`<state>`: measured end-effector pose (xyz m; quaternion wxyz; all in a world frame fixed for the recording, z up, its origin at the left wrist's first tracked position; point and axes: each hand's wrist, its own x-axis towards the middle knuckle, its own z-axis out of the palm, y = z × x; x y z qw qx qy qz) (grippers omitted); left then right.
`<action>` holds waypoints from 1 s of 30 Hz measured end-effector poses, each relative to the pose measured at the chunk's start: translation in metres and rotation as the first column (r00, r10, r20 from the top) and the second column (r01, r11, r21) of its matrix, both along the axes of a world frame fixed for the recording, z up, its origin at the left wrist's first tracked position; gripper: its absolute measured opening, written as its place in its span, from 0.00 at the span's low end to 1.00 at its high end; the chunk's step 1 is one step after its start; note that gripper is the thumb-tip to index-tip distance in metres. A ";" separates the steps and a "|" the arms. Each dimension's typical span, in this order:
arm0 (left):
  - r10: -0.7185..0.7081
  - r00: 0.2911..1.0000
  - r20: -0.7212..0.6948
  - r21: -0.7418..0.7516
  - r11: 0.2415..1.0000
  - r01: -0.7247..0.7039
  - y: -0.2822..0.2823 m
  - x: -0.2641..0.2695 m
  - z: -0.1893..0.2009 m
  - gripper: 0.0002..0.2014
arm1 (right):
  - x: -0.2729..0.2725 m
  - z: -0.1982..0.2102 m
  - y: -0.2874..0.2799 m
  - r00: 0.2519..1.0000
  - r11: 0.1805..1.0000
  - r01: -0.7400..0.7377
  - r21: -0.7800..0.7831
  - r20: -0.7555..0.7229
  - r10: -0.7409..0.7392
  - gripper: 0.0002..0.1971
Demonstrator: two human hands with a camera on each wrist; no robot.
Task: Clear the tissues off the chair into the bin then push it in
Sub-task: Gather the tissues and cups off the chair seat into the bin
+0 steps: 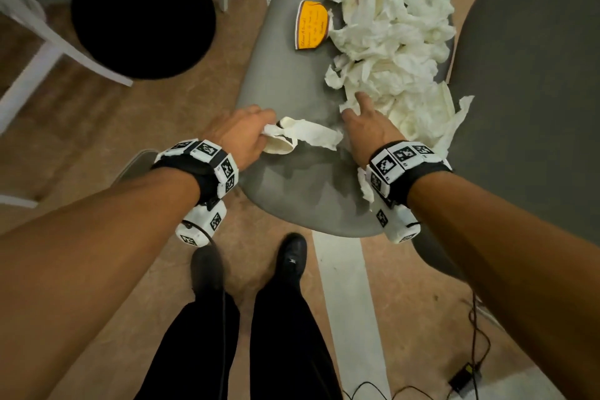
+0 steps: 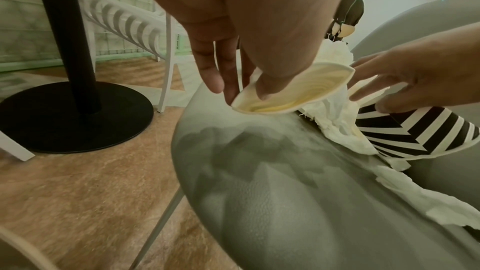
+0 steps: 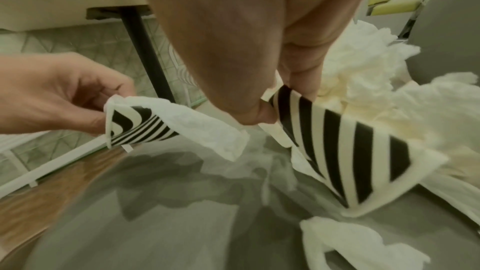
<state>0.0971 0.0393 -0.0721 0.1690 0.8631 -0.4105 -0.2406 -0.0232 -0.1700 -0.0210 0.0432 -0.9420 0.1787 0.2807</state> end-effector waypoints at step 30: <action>0.575 0.814 -0.078 0.344 0.782 -0.520 0.283 0.007 -0.125 0.18 | 0.117 -0.161 0.328 0.979 0.785 0.120 0.608 0.059 -0.195 0.25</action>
